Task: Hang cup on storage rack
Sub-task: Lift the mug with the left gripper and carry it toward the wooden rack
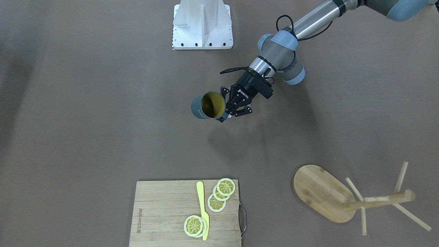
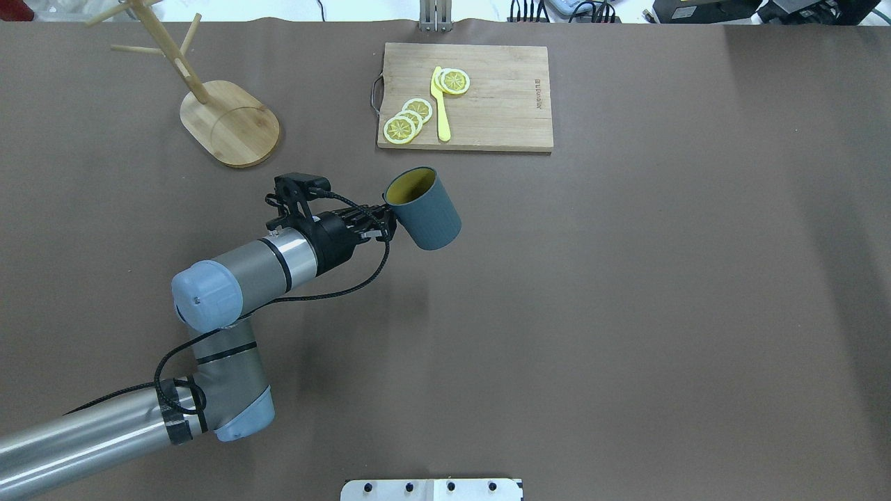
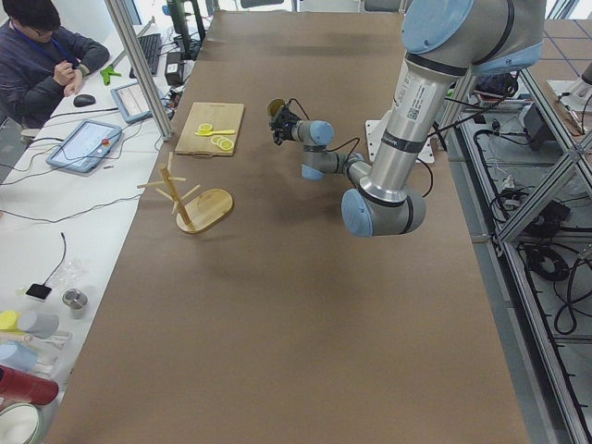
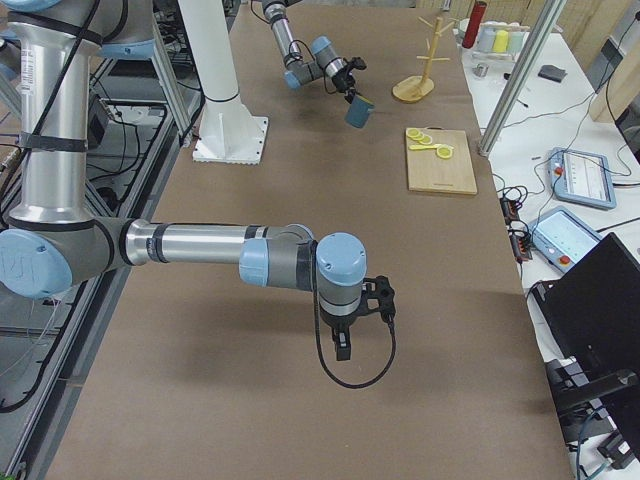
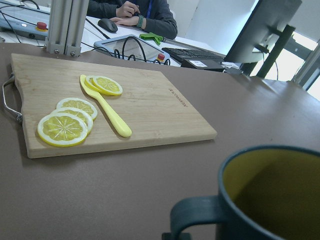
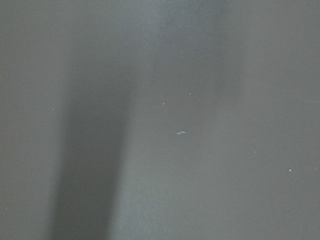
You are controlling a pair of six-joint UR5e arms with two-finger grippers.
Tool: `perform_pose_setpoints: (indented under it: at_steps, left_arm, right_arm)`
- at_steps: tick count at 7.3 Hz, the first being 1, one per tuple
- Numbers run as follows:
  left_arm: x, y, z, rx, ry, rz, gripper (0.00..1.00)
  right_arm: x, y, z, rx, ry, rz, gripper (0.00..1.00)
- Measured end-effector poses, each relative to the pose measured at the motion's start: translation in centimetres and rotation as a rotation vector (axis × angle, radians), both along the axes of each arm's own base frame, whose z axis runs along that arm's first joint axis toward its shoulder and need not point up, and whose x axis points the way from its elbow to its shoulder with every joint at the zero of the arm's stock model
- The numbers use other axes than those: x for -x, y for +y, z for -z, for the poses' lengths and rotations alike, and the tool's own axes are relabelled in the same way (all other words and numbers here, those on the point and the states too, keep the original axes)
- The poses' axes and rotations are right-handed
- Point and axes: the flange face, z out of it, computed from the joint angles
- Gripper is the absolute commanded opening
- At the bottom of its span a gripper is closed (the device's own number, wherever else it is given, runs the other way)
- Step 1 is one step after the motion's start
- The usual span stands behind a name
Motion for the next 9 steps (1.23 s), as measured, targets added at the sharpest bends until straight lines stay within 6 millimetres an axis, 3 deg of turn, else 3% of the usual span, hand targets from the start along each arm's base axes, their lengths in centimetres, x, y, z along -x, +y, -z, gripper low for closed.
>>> perform_pose_setpoints:
  at_steps: [2, 7, 9]
  left_arm:
    - [1.2, -0.8, 0.3, 0.118, 0.133, -0.075, 0.0]
    - [8.1, -7.2, 0.1, 0.447, 0.348, -0.251, 0.0]
    - [9.3, -8.0, 0.0, 0.595, 0.454, -0.308, 0.0]
  right_arm:
    - [0.0, 0.0, 0.0, 0.001, 0.0, 0.0, 1.0]
    - [0.0, 0.1, 0.0, 0.0, 0.001, 0.0, 1.0]
    - [0.0, 0.1, 0.1, -0.002, 0.002, -0.001, 1.0]
